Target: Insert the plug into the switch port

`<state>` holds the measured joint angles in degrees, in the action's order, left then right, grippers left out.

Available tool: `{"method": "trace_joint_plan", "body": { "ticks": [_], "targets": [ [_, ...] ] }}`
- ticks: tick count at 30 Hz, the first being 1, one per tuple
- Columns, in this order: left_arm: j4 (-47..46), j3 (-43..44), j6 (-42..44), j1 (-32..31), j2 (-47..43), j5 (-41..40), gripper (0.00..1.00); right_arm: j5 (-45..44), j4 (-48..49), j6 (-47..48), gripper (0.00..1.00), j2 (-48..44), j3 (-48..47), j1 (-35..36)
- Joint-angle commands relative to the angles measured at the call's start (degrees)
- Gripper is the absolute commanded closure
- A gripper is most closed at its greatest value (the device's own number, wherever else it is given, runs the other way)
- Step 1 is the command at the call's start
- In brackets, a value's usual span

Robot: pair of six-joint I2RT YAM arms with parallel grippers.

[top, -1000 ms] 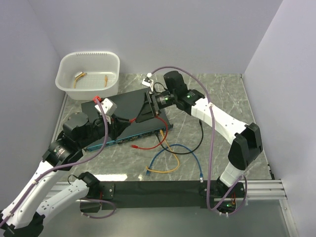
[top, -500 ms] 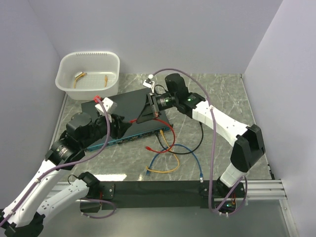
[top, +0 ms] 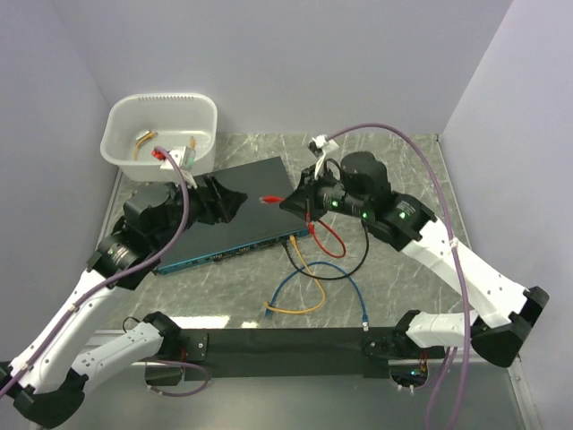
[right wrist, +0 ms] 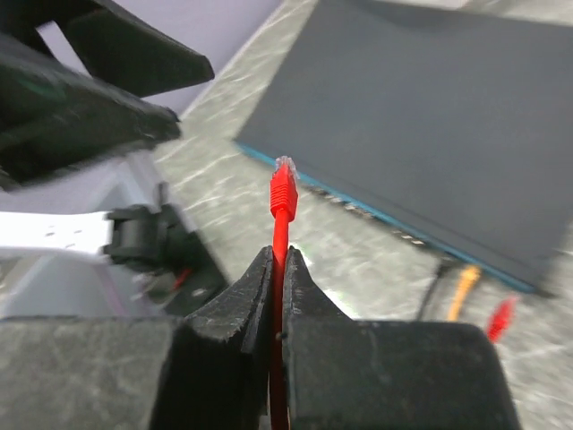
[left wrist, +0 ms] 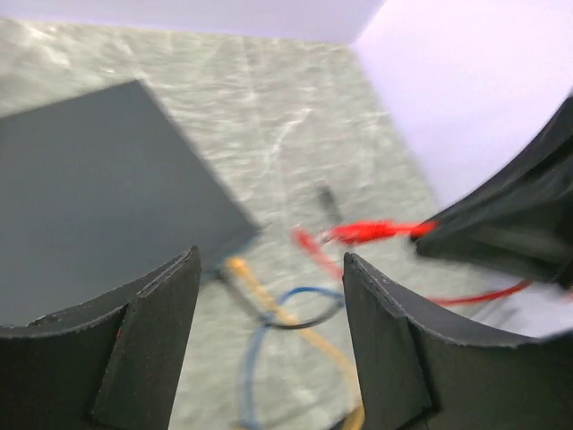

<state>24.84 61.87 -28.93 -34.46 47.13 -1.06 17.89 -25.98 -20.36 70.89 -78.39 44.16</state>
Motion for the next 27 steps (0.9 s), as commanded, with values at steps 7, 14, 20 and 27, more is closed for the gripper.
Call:
{"method": "trace_joint_plan", "body": {
  "ticks": [7, 14, 20, 27],
  "targets": [
    [-13.93, -0.69, -26.68, 6.23, 6.65, 22.75, 0.31, -28.85, 6.11, 7.61, 1.0, -4.79, 7.28, 9.36],
    [-15.97, -3.24, -32.59, 7.21, 8.59, 25.85, 0.36, -35.9, 12.0, 9.11, 1.0, -7.35, 11.24, 12.61],
    [-17.88, -6.22, -35.75, 7.21, 10.26, 25.4, 0.38, -37.22, 17.18, 10.95, 1.0, -8.67, 13.7, 14.9],
    [-23.51, -8.78, -39.62, 7.21, 12.28, 26.2, 0.44, -36.96, 20.79, 12.45, 1.0, -8.84, 15.72, 16.92]
  ]
}}
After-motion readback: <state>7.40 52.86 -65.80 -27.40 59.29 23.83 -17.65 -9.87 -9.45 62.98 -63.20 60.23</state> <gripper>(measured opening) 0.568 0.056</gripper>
